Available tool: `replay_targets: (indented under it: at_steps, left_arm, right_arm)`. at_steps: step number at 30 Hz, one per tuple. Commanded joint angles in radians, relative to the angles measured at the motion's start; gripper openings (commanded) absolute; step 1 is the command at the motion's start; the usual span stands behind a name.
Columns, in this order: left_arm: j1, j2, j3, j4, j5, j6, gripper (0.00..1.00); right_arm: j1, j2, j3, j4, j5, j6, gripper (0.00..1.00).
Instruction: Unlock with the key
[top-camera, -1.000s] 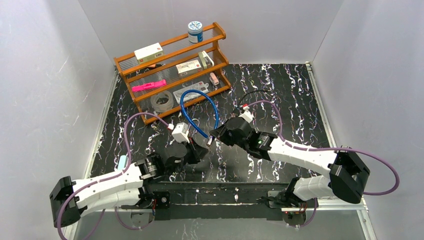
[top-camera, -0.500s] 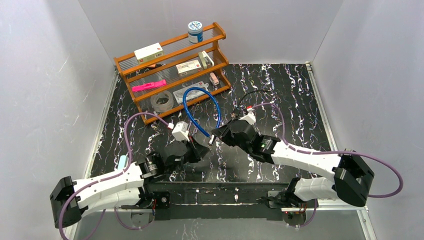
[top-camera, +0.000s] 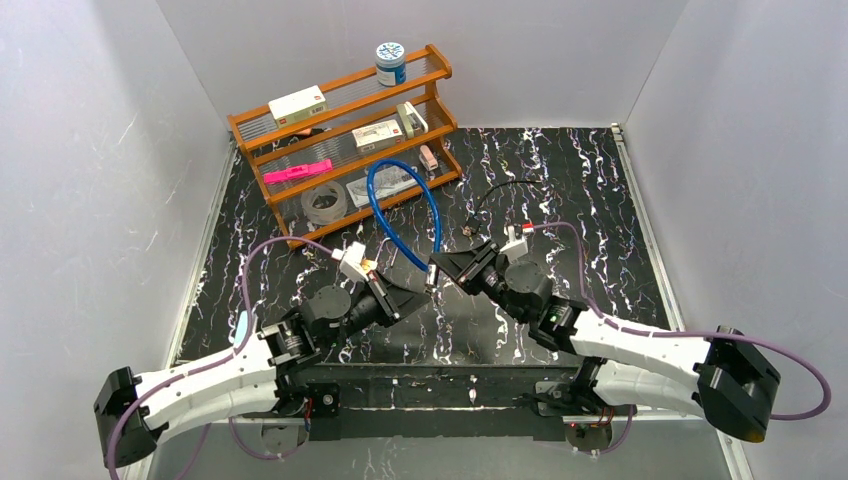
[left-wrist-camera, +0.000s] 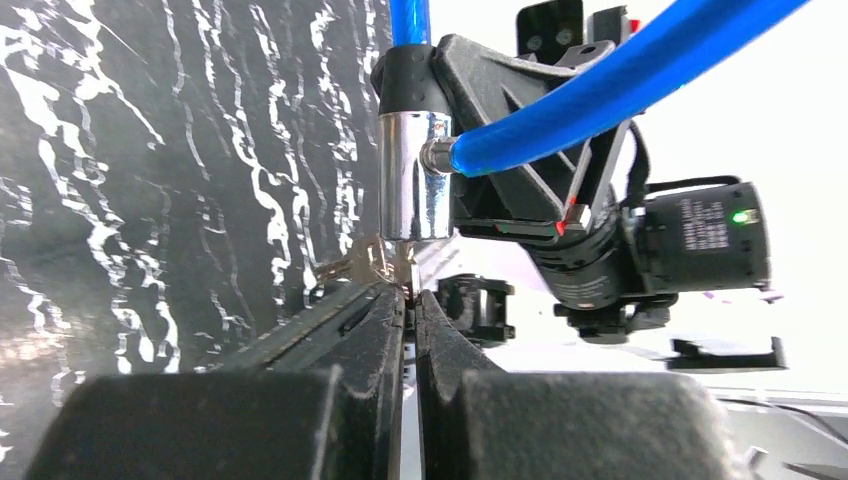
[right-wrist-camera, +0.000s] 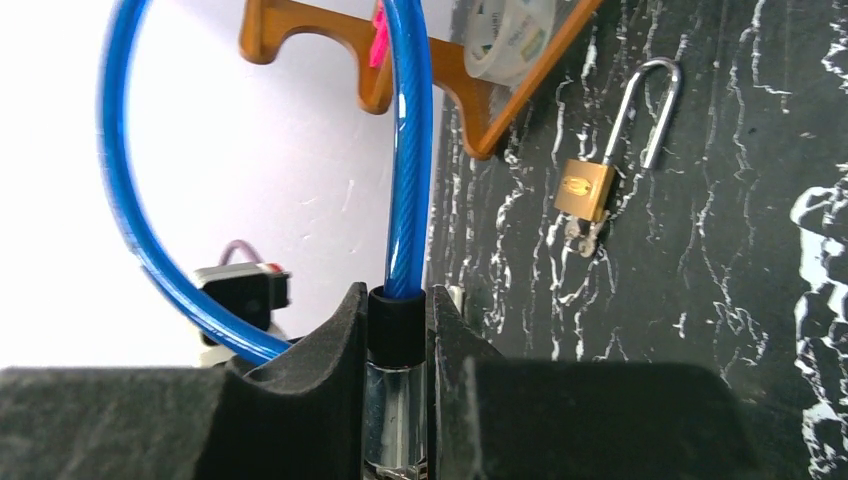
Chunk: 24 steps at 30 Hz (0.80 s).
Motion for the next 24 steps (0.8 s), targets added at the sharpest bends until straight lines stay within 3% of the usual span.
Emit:
replay_targets:
  at_steps: [1, 5, 8, 24]
  left_arm:
    - [0.014, 0.000, -0.034, 0.197, 0.040, -0.148, 0.00]
    - [0.014, 0.016, -0.042, 0.258, 0.059, -0.194, 0.00]
    - [0.014, 0.015, -0.018, 0.196, 0.048, -0.163, 0.00]
    - [0.014, -0.002, 0.122, -0.137, -0.119, 0.123, 0.00]
  right_arm:
    - [0.013, -0.054, -0.040, 0.351, -0.080, 0.040, 0.01]
    - [0.013, -0.070, -0.061, 0.413, -0.080, 0.044, 0.01]
    - [0.013, -0.077, -0.053, 0.386, -0.080, 0.038, 0.01]
    - [0.013, -0.055, 0.122, -0.157, 0.001, -0.001, 0.01]
